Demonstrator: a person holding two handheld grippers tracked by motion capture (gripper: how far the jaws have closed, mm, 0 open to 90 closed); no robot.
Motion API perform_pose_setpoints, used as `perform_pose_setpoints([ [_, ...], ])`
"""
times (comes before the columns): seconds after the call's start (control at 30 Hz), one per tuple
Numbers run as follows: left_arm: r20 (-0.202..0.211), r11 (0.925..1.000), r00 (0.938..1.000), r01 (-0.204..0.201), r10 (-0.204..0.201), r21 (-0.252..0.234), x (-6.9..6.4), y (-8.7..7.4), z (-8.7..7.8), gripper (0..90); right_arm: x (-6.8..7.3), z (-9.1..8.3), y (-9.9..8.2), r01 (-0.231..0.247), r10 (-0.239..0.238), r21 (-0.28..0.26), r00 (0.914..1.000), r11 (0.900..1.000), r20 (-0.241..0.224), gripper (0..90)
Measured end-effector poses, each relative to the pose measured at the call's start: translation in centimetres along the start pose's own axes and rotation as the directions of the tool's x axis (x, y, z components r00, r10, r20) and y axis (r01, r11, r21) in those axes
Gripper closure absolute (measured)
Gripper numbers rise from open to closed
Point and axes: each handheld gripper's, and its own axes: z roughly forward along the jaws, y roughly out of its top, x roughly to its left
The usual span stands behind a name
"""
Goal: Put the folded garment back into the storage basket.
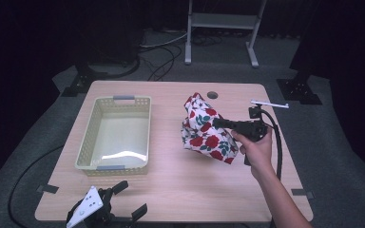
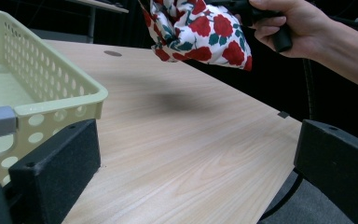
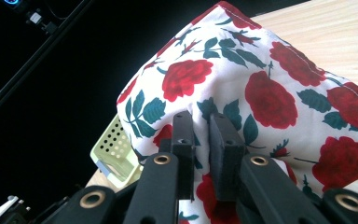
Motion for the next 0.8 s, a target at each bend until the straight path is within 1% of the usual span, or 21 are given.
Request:
perform_pose_setpoints([
  [0.13,0.000,1.0000,1.0000,0.000,0.000,-0.002,0.0,0.0,-0.1,0.0,0.4,0.4,0.3,0.001,-0.001,0.003,0.9999,1.0000,-0.016,81.4],
  [0.23,0.000,1.0000,1.0000,0.002,-0.002,-0.001,0.1,0.0,-0.1,0.0,0.7,0.8,0.5,0.006,-0.006,0.008,0.9998,1.0000,-0.020,81.3],
  [0.33,-0.001,1.0000,1.0000,0.002,-0.002,-0.002,0.1,0.0,-0.1,0.0,1.1,1.1,0.7,-0.011,0.011,0.006,0.9991,0.9999,-0.040,81.2],
  [0.47,-0.002,1.0000,1.0000,0.004,-0.004,-0.005,0.1,0.0,-0.1,0.0,1.6,1.4,1.0,-0.008,0.008,0.001,0.9983,1.0000,-0.057,81.2],
  [0.67,0.001,1.0000,1.0000,0.001,-0.001,-0.004,0.1,0.1,-0.1,0.0,2.0,2.1,1.1,0.005,-0.004,0.014,0.9985,0.9999,-0.055,81.2],
  [0.8,0.001,1.0000,1.0000,0.005,-0.005,-0.008,0.1,0.1,-0.2,0.0,2.1,2.6,1.1,0.004,-0.003,0.018,0.9984,0.9998,-0.057,81.2],
])
